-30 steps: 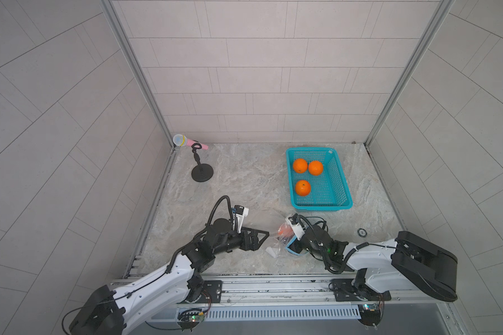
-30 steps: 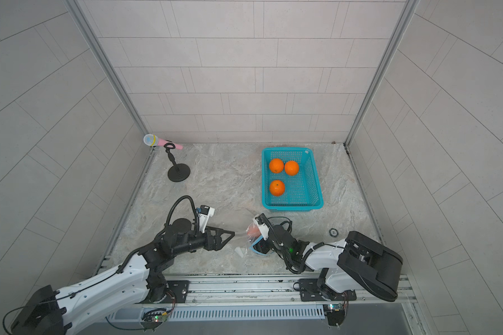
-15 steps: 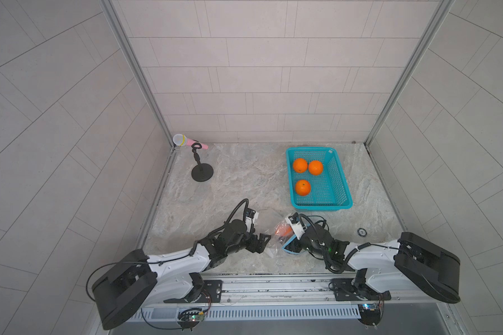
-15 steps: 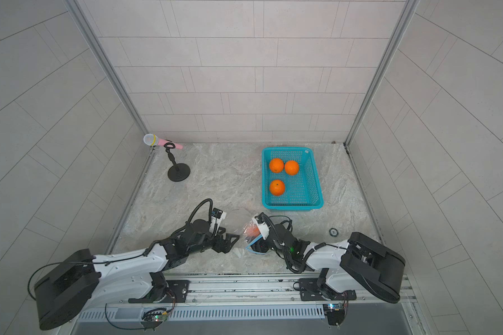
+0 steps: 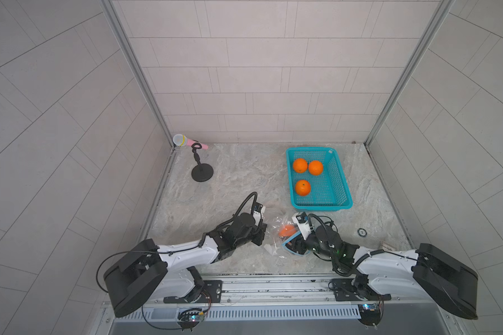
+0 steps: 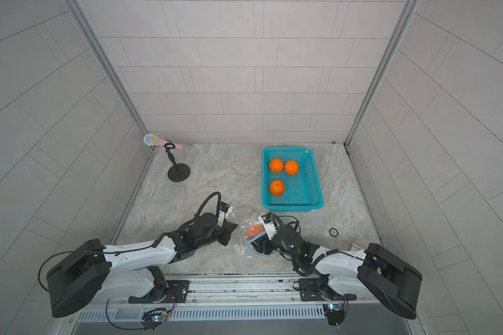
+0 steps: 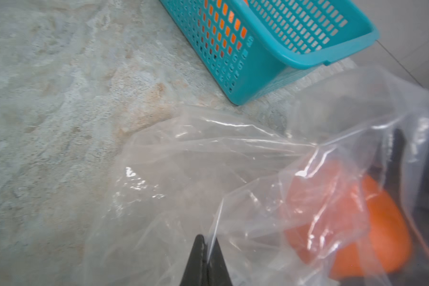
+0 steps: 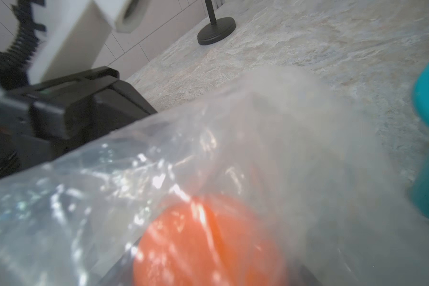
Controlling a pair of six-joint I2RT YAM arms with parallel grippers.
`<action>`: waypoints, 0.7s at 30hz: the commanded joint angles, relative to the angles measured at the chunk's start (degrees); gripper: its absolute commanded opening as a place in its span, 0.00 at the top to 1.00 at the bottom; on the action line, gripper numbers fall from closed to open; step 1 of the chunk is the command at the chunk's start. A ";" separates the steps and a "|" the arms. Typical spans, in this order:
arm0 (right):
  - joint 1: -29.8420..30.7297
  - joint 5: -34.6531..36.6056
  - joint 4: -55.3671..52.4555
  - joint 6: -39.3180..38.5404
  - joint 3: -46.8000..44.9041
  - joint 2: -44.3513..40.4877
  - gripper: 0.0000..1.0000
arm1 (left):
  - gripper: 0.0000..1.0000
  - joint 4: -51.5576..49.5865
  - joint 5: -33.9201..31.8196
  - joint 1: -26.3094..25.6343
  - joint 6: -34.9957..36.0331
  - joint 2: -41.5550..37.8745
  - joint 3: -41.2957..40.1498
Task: Open the zip-top bag and take out the orange
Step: Pick up the orange from the zipper food storage bag.
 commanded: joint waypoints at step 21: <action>-4.73 -5.43 -8.17 7.30 -2.67 -11.67 0.37 | 1.00 -9.13 -13.96 1.59 0.32 1.24 3.23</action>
